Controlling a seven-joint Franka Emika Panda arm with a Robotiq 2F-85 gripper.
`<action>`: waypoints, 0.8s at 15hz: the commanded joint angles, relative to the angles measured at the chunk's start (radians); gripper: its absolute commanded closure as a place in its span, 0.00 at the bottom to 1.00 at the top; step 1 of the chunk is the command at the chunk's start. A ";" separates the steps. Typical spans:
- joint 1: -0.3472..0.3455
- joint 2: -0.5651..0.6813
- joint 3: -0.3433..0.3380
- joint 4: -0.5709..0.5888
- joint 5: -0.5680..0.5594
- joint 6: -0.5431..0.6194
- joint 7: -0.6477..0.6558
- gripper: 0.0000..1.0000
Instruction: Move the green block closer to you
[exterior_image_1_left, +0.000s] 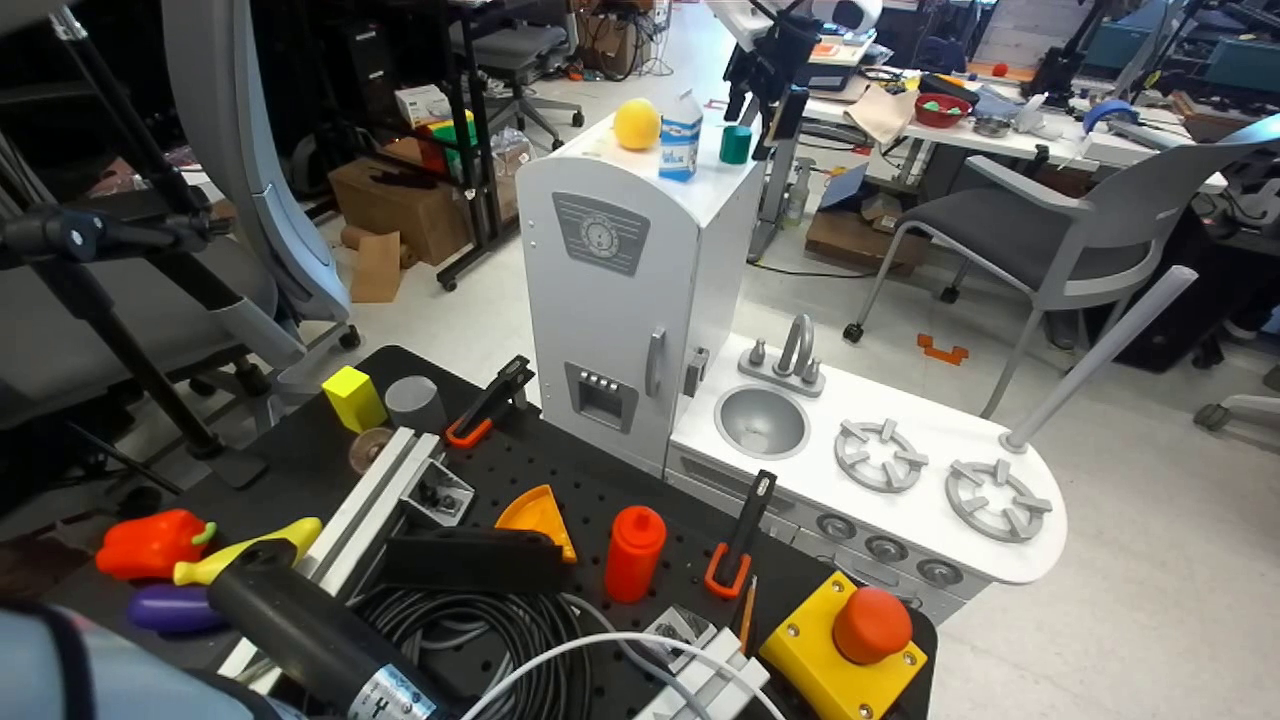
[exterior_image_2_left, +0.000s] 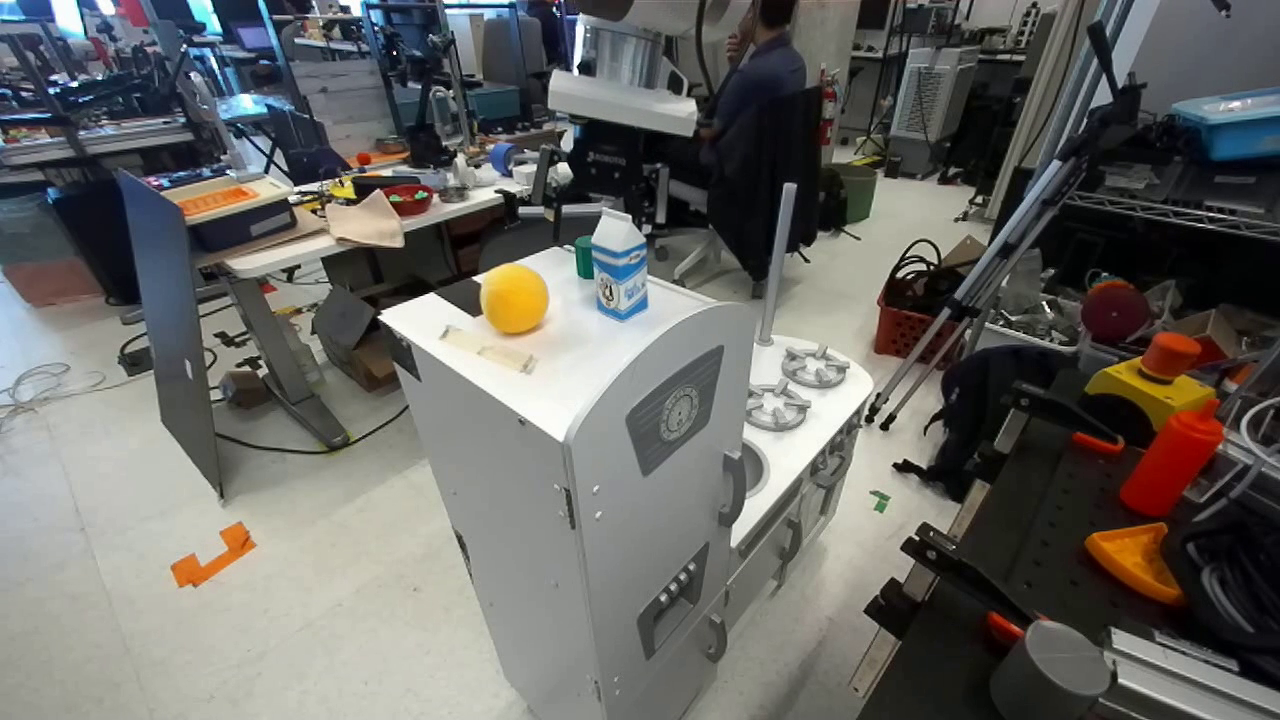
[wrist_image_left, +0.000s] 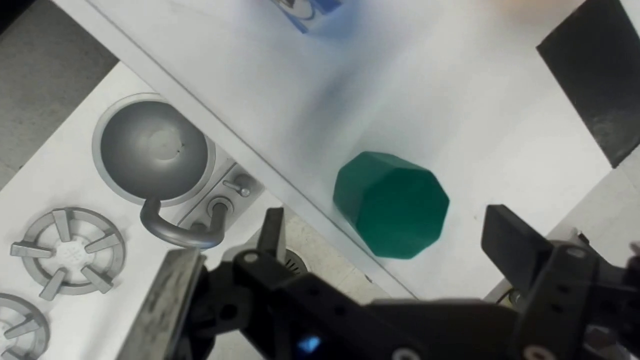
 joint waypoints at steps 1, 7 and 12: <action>-0.004 0.077 0.009 0.128 -0.032 -0.051 0.038 0.00; -0.009 0.109 0.022 0.211 -0.037 -0.166 0.041 0.60; -0.007 0.107 0.018 0.242 -0.050 -0.217 0.045 0.83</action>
